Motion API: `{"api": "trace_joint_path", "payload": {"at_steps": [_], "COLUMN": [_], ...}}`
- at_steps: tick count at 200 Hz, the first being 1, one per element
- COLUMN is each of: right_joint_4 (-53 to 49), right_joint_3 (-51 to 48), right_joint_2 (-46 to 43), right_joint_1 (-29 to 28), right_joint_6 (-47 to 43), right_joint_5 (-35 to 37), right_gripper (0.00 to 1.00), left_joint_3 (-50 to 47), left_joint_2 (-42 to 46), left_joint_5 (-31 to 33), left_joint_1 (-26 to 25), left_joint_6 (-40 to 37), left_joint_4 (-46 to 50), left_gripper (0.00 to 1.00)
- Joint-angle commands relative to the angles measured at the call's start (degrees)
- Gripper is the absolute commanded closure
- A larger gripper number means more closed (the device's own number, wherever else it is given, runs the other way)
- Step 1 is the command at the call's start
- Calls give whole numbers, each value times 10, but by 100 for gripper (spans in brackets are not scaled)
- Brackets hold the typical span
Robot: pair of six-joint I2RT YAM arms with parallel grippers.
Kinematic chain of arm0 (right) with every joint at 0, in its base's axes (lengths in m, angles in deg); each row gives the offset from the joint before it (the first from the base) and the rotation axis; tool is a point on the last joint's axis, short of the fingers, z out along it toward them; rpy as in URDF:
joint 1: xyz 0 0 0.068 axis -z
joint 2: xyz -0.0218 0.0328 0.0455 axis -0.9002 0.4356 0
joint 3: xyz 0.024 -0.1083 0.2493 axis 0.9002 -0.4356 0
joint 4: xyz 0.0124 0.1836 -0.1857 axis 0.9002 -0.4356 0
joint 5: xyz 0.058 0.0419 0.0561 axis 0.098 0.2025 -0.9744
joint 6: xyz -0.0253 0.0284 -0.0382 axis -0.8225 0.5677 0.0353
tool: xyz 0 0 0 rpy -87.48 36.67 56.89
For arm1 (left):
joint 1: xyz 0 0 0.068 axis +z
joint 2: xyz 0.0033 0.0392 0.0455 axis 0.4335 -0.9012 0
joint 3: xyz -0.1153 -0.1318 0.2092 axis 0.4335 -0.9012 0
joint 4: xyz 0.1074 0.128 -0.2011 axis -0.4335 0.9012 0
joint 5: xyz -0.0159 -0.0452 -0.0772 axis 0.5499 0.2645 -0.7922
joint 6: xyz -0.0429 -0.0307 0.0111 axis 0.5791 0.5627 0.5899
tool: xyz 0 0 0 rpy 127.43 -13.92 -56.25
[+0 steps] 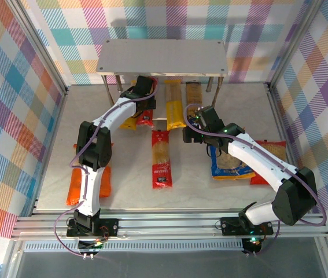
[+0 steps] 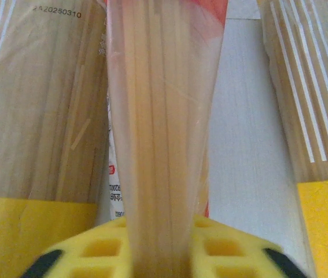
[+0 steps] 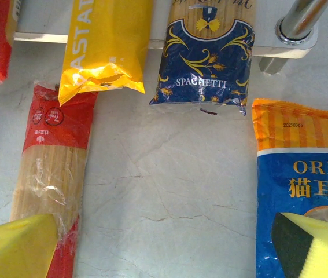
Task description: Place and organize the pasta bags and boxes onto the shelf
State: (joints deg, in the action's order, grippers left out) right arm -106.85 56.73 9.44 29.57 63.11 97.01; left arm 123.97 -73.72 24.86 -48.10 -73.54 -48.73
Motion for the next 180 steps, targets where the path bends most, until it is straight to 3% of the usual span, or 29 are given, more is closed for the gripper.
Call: {"api": "trace_joint_path", "payload": {"at_steps": [1, 28, 90, 154, 180], "right_joint_4": [-11, -10, -12, -14, -15], "right_joint_3": [13, 11, 6, 1, -1], "right_joint_2": [3, 3, -4, -12, -18], "right_joint_1": [2, 2, 2, 2, 2], "right_joint_6": [-6, -6, -2, 6, 5], "right_joint_5": [6, 5, 6, 2, 6], "right_gripper": [4, 4, 5, 4, 4], "left_joint_3": [-2, -22, -91, -67, -77], "left_joint_2": [-5, 3, 52, 27, 31], "left_joint_5": [22, 24, 27, 32, 19], "left_joint_1": [14, 14, 14, 15, 15], "left_joint_6": [-4, -1, 11, 7, 19], "left_joint_4": [3, -4, -44, -26, -25], "left_gripper": [61, 46, 40, 48, 64]}}
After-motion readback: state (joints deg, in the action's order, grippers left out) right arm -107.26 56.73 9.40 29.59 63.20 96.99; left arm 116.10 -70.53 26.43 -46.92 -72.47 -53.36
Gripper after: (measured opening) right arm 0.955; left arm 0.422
